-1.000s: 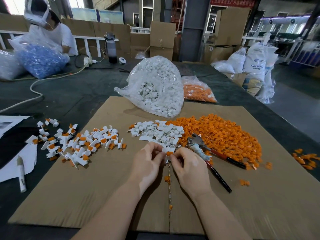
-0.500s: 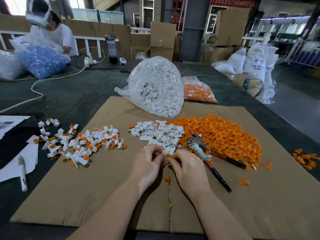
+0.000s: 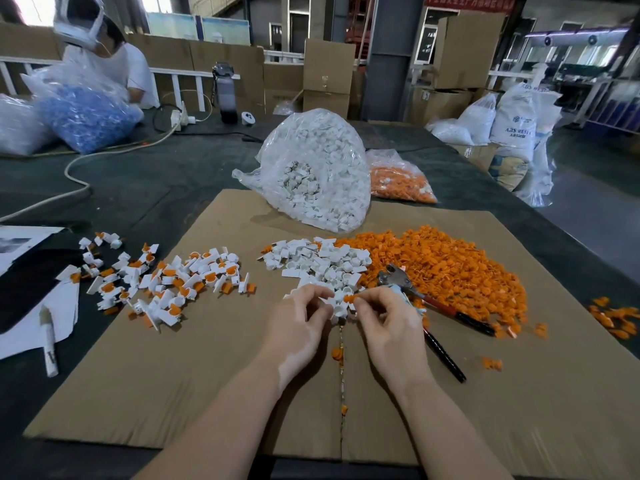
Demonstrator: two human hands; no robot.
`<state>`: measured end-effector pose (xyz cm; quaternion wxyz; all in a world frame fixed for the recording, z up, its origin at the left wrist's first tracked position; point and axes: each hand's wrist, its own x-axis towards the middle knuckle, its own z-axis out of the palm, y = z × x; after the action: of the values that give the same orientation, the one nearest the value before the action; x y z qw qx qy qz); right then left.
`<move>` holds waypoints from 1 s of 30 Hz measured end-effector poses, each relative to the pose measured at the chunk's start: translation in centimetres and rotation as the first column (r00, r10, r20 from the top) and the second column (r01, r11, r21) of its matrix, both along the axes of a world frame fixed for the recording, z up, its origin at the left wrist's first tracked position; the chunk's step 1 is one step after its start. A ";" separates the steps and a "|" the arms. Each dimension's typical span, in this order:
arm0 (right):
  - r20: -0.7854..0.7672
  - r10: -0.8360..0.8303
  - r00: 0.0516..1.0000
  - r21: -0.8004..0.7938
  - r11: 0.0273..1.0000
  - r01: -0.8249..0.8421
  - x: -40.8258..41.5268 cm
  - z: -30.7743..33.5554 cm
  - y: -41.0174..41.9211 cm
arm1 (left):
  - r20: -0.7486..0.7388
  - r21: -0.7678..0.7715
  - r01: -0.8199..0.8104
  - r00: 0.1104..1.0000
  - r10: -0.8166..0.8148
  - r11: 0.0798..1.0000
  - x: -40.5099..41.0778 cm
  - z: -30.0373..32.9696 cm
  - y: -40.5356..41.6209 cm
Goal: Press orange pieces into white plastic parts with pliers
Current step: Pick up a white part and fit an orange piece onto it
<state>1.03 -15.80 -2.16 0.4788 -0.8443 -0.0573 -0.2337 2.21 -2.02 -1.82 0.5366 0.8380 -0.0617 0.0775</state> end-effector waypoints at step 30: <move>-0.217 0.131 0.967 0.212 0.974 -0.084 0.5 0.6 -0.6 | 0.122 0.034 0.097 0.987 -0.101 0.995 -0.4 -0.1 -0.2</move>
<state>1.57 -16.38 -1.54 0.5772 -0.8084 -0.0237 -0.1128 1.84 -2.26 -1.93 0.5234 0.8348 -0.1375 0.1018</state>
